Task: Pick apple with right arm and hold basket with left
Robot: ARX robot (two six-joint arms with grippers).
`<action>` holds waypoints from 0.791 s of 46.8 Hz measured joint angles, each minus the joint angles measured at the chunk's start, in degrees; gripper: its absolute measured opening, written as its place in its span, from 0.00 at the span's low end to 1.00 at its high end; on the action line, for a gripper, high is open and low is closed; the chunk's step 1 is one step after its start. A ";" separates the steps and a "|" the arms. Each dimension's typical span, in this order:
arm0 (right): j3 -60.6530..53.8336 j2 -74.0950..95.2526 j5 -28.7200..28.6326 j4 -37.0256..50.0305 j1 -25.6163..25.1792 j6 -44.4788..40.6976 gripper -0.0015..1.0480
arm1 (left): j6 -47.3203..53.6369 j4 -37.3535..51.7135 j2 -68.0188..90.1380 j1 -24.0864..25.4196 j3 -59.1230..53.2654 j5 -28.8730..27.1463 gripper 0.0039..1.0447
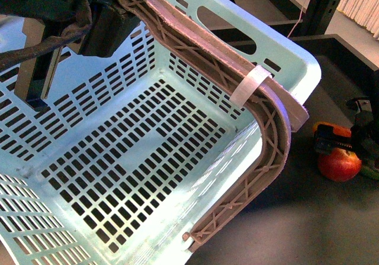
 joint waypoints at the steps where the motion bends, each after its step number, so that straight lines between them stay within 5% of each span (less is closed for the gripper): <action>1: 0.00 0.00 0.02 0.00 0.00 0.00 0.79 | 0.00 0.00 0.00 0.00 0.00 0.00 0.05; 17: -5.86 -5.92 -3.61 2.10 -0.76 -2.86 0.68 | 0.02 0.00 0.00 0.00 0.00 0.00 0.05; 37: -11.06 -43.47 -17.90 -4.50 2.47 -3.74 0.68 | 0.02 0.00 0.00 0.00 0.00 -0.02 0.05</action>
